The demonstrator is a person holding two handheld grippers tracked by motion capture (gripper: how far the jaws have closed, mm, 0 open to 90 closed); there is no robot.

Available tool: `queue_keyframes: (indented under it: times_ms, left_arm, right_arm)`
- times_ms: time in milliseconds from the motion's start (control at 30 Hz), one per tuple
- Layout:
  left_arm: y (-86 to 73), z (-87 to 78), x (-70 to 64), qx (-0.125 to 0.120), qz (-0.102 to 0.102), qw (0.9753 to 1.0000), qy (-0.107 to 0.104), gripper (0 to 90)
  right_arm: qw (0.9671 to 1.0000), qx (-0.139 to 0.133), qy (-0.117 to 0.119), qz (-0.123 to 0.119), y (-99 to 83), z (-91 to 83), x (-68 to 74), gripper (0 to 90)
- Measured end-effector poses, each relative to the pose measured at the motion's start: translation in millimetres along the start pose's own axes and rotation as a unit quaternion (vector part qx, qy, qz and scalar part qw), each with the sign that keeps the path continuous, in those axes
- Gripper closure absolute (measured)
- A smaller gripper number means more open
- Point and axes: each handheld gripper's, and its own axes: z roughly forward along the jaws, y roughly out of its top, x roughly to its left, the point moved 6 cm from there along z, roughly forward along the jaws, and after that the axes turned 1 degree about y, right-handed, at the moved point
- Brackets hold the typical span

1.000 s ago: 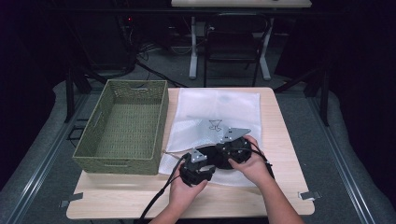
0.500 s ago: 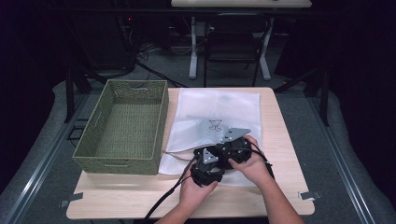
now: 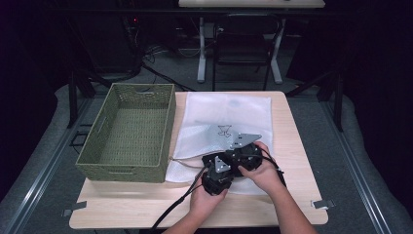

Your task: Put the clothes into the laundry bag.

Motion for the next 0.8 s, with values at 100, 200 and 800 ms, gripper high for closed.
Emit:
queue_keyframes:
  times_ms: [100, 200, 800]
  left_arm:
    - [-1.6, 0.5, 1.4, 0.006, 0.009, 0.9999, 0.007, 89.2]
    - [-1.8, -1.0, 2.5, 0.01, 0.009, 0.9999, 0.005, 89.6]
    - [4.5, -9.0, 32.7, -0.002, -0.024, 0.9991, 0.035, 89.7]
  right_arm:
    - [1.0, 0.0, 0.001, 0.0, -0.1, -0.1, 0.1, 89.0]
    - [1.0, 0.0, 0.001, 0.001, -0.1, -0.4, 0.1, 89.0]
    - [1.0, -0.002, 0.0, 0.002, -0.4, -1.1, -0.7, 89.0]
